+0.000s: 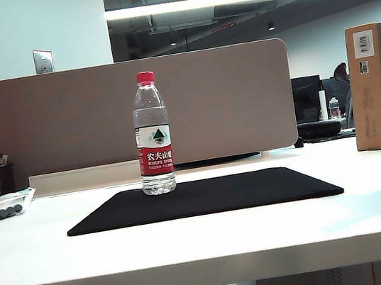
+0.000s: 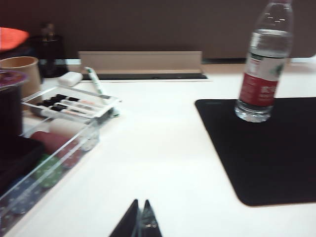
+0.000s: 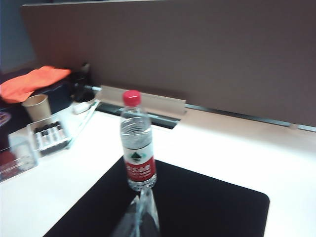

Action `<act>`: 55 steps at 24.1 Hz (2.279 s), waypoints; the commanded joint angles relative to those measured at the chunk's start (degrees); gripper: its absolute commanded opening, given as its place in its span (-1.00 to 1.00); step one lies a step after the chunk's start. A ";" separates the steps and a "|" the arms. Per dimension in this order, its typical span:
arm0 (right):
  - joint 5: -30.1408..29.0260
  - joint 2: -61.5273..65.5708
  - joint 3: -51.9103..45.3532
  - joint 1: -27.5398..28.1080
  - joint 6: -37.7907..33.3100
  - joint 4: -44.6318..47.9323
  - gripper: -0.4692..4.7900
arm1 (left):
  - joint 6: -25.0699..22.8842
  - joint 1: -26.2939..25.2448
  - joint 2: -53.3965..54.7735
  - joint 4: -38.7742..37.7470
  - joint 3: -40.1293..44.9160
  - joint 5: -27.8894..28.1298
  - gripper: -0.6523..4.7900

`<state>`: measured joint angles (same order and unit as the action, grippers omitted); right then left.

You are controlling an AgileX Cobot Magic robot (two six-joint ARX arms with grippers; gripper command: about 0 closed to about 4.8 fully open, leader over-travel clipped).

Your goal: Stand the plastic bottle up on the black mouse pad.

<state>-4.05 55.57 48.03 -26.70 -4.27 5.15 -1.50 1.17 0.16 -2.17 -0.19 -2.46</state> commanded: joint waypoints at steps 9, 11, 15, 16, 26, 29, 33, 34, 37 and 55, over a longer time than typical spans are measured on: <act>2.49 -0.24 -8.11 1.11 -5.25 10.58 -0.84 | -0.02 -1.99 -0.02 1.77 -0.26 -0.11 -0.76; 1.66 -0.24 -8.87 1.49 -5.49 11.63 -0.84 | -0.02 -2.01 -0.02 2.51 -0.26 -0.11 -0.76; 0.70 -0.17 -8.98 1.49 -5.75 11.23 -0.84 | -0.02 -2.01 -0.02 3.21 -0.26 -0.11 -0.76; 0.70 -0.17 -9.35 1.49 -5.77 11.65 -0.84 | -0.02 -2.03 -0.02 3.23 -0.26 -0.11 -0.76; 4.35 -0.11 -10.73 1.46 -5.75 10.84 -0.84 | -0.02 -1.95 -0.02 3.96 -0.26 -0.17 -0.76; 4.35 -0.11 -10.73 1.44 -5.73 10.05 -0.84 | -0.02 -1.95 -0.02 3.96 -0.26 -0.17 -0.76; 4.35 -0.11 -10.73 1.44 -5.75 10.01 -0.84 | -0.02 -1.95 -0.02 3.96 -0.26 -0.17 -0.76; 4.37 -0.11 -10.73 1.44 -5.25 10.12 -0.84 | -0.02 -1.95 -0.02 3.96 -0.26 -0.17 -0.76; 5.60 -0.24 -10.71 1.46 3.08 13.60 -0.84 | -0.02 -1.95 -0.02 3.96 -0.26 -0.17 -0.76; -1.31 -25.81 -15.56 13.90 3.96 2.56 -0.84 | -0.02 -1.95 -0.02 4.00 -0.26 -0.17 -0.76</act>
<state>-4.62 31.11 33.91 -14.37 -0.91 8.14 -1.50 -0.82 0.14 1.10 -0.19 -2.46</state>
